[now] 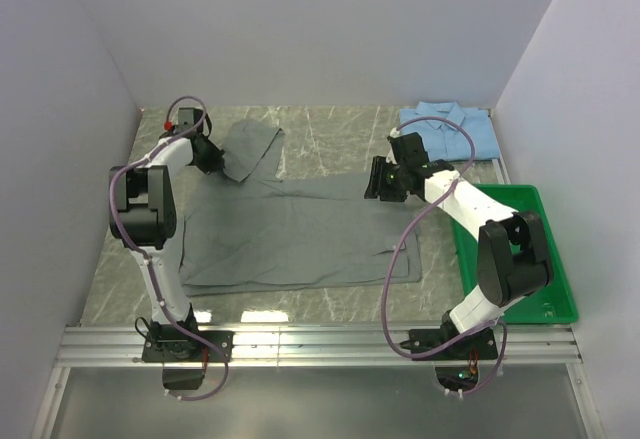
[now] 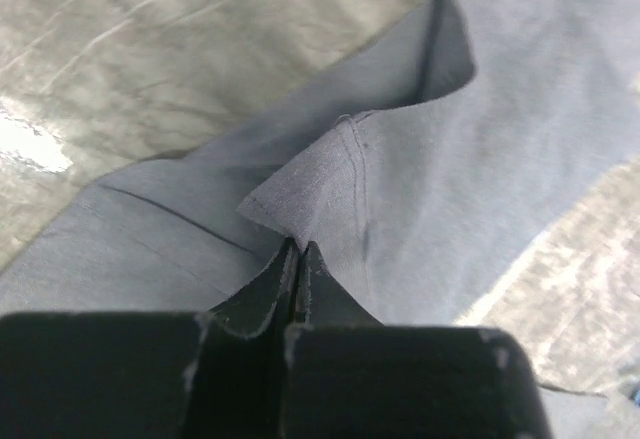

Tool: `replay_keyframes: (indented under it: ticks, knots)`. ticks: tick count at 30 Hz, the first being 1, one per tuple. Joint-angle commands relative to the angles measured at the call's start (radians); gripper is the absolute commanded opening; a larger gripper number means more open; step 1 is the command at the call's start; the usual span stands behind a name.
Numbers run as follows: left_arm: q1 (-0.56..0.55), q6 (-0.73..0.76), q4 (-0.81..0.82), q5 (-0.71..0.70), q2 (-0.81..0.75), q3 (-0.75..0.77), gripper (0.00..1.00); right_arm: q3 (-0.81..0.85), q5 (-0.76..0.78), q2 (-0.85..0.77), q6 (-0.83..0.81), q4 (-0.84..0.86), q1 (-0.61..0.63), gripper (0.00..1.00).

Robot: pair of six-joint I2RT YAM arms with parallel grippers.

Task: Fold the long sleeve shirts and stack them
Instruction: Fold the shirt

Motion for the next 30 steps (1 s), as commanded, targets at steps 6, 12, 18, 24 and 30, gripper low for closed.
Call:
replay_keyframes:
  ticks: [6, 12, 18, 24, 30]
  knots:
    - [-0.060, 0.064, 0.204, 0.103, -0.166, 0.034, 0.00, 0.018, -0.003, -0.050, 0.008, 0.041, -0.006, 0.53]
    - [-0.149, 0.092, 0.299, 0.199, -0.056, 0.125, 0.00, -0.002, 0.024, -0.076, 0.006, 0.058, -0.006, 0.53]
    - [-0.241, 0.187, 0.458, 0.231, 0.064, 0.271, 0.01, -0.041, 0.009, -0.088, 0.023, 0.106, -0.003, 0.53]
    - [-0.307, 0.310, 0.514, 0.302, 0.229, 0.430, 0.15, -0.055, 0.017, -0.103, 0.028, 0.126, -0.006, 0.53]
    - [-0.338, 0.376, 0.520, 0.224, 0.190, 0.372, 0.80, 0.000, 0.069, -0.077, 0.043, 0.117, -0.006, 0.54]
